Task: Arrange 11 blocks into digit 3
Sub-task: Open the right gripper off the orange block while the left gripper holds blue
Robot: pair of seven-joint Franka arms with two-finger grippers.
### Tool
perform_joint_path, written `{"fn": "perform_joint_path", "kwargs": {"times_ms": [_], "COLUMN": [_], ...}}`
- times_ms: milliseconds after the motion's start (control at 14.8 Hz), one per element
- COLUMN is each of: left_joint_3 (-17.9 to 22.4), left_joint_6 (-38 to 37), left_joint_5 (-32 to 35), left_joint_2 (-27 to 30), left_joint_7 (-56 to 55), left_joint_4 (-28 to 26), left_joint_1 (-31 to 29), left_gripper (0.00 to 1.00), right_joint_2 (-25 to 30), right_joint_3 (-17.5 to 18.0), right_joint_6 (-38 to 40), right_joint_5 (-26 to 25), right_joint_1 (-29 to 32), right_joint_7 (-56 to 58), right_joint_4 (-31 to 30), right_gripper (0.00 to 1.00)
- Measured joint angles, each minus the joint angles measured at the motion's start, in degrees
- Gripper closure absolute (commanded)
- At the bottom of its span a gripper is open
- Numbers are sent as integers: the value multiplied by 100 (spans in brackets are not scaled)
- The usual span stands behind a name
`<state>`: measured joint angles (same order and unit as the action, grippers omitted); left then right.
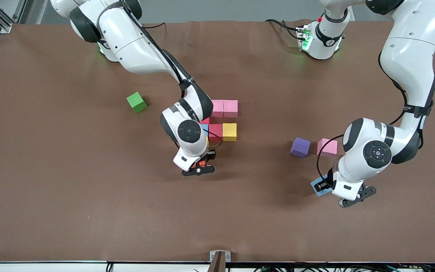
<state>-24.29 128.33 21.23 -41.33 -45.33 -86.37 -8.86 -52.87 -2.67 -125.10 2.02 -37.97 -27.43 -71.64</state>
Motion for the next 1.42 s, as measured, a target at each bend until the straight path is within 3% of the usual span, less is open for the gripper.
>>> {"fn": "perform_joint_path", "kwargs": {"times_ms": [609, 744, 812, 879, 947, 1421], "left_joint_3": [0, 0, 0, 0, 0, 0], "left_joint_6": [0, -2, -3, -3, -3, -7], "left_joint_5": [0, 0, 0, 0, 0, 0], "left_joint_2": [0, 0, -1, -1, -1, -2], "left_joint_7": [-20, -21, -22, -23, -24, -26], "left_joint_4": [-3, -4, -5, -5, -5, -6], "left_joint_1": [19, 19, 19, 19, 19, 23], "left_gripper": [49, 49, 49, 49, 49, 49], "right_joint_2": [-1, -1, -2, -2, -2, -76], "right_joint_3": [8, 8, 8, 8, 8, 17], "right_joint_6": [7, 7, 7, 7, 6, -7], "right_joint_5": [9, 10, 10, 10, 10, 11], "right_joint_1": [0, 0, 0, 0, 0, 0], "right_joint_7": [0, 0, 0, 0, 0, 1], "right_joint_4": [0, 0, 0, 0, 0, 0], "right_gripper": [99, 94, 80, 4, 0, 0]}}
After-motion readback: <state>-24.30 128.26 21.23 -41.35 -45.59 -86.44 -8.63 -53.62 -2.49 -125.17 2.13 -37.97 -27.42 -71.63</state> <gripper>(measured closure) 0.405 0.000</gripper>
